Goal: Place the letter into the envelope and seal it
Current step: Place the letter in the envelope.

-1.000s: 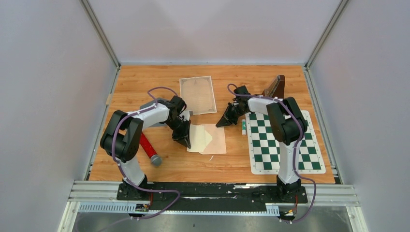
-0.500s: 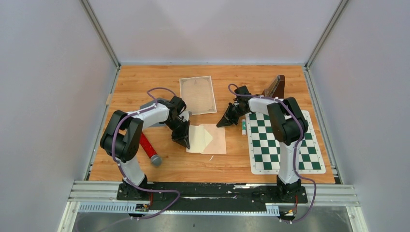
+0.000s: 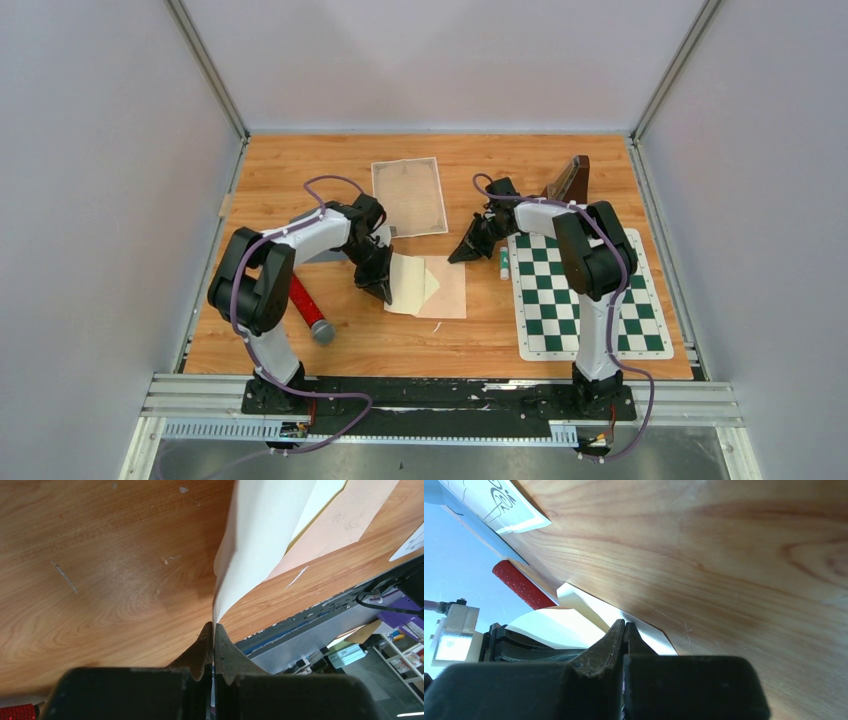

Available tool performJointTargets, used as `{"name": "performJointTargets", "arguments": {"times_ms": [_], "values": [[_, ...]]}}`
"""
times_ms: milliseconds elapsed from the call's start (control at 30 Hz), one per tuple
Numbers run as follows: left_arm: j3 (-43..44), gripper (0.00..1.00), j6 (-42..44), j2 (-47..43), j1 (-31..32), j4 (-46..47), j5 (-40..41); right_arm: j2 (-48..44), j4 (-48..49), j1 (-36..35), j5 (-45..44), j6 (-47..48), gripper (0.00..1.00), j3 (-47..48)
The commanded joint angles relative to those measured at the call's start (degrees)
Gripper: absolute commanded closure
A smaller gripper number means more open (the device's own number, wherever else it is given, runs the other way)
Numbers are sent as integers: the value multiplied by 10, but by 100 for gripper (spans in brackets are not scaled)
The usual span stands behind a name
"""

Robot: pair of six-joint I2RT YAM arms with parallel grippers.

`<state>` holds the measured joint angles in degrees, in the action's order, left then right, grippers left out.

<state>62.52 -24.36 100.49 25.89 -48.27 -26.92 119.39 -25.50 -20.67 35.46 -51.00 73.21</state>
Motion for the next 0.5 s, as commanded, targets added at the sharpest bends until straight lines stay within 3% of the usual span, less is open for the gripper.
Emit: {"name": "performJointTargets", "arguments": {"times_ms": [0, 467], "values": [[30, 100, -10, 8, 3, -28, 16, 28, -67, 13, -82, -21, 100, -29], [45, 100, -21, 32, 3, -37, 24, 12, -67, 15, -73, -51, 100, -38]]}}
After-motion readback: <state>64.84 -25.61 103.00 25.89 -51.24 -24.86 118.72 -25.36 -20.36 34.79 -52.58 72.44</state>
